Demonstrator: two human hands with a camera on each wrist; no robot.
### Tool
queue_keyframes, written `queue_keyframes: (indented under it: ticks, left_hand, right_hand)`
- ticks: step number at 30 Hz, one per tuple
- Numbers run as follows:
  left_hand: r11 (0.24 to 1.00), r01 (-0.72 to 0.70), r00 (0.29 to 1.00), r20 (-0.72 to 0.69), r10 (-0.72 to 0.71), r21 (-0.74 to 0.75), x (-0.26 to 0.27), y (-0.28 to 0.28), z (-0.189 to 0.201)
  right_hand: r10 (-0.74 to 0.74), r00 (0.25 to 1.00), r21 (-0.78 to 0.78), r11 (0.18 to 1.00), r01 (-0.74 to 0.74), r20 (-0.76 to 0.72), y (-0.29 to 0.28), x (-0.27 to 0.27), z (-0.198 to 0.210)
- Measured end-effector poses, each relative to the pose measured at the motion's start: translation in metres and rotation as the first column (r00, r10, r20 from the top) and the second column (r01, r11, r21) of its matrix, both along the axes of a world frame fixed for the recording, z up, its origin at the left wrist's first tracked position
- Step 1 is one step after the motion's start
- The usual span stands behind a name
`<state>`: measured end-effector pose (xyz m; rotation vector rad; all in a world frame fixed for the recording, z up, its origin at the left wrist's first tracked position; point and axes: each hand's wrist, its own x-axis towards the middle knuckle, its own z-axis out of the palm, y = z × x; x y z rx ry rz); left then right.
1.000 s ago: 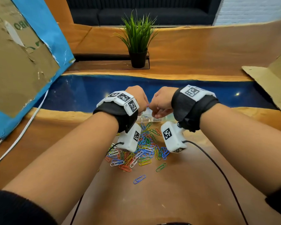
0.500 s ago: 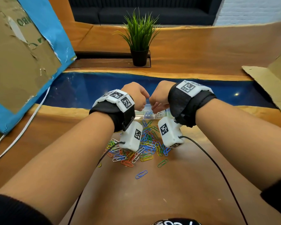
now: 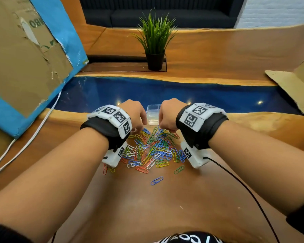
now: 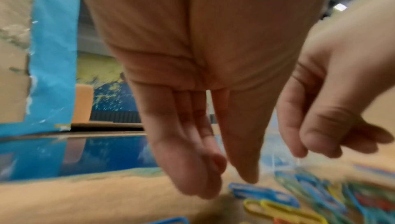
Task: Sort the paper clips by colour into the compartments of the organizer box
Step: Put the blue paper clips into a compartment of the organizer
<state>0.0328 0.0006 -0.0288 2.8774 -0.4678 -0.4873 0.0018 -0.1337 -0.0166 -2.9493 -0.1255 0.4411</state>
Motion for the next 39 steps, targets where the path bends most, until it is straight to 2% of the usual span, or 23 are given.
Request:
queue_keyframes:
  ticks: [4, 9, 14, 18, 24, 29, 34, 39]
  left_hand:
    - [0.993, 0.104, 0.994, 0.030, -0.106, 0.056, -0.002, -0.004, -0.005]
    - [0.979, 0.178, 0.982, 0.051, -0.184, 0.101, -0.001, -0.005, -0.008]
    - [0.977, 0.195, 0.979, 0.036, -0.199, 0.091, 0.000, -0.004, -0.010]
    - [0.981, 0.188, 0.982, 0.025, -0.190, 0.046, -0.002, -0.003, -0.011]
    - [0.989, 0.095, 0.995, 0.003, -0.096, -0.112, -0.001, 0.008, -0.007]
    - [0.964, -0.060, 0.995, -0.094, 0.036, -0.258, 0.002, 0.016, -0.002]
    - [0.943, -0.115, 0.992, -0.078, 0.095, -0.313, 0.005, 0.007, -0.003]
    - [0.925, -0.084, 0.996, 0.002, 0.091, -0.370, 0.007, -0.019, 0.001]
  right_hand:
    - [0.050, 0.999, -0.148, 0.988, -0.049, 0.005, 0.012, 0.002, -0.009]
    - [0.044, 0.999, -0.163, 0.986, -0.042, 0.010, 0.013, 0.006, -0.014]
    - [-0.027, 0.999, -0.149, 0.988, 0.030, 0.023, 0.006, 0.005, -0.017]
    - [0.026, 0.998, -0.123, 0.992, -0.019, 0.054, 0.009, 0.005, -0.015]
    - [0.122, 0.992, -0.128, 0.985, -0.116, 0.044, 0.017, 0.006, -0.021]
    - [0.113, 0.993, -0.109, 0.988, -0.108, 0.042, 0.015, 0.007, -0.021]
    - [-0.044, 0.998, 0.069, 0.997, 0.040, 0.049, 0.000, 0.010, -0.011]
    - [-0.245, 0.969, 0.228, 0.946, 0.231, 0.033, -0.025, 0.020, 0.001]
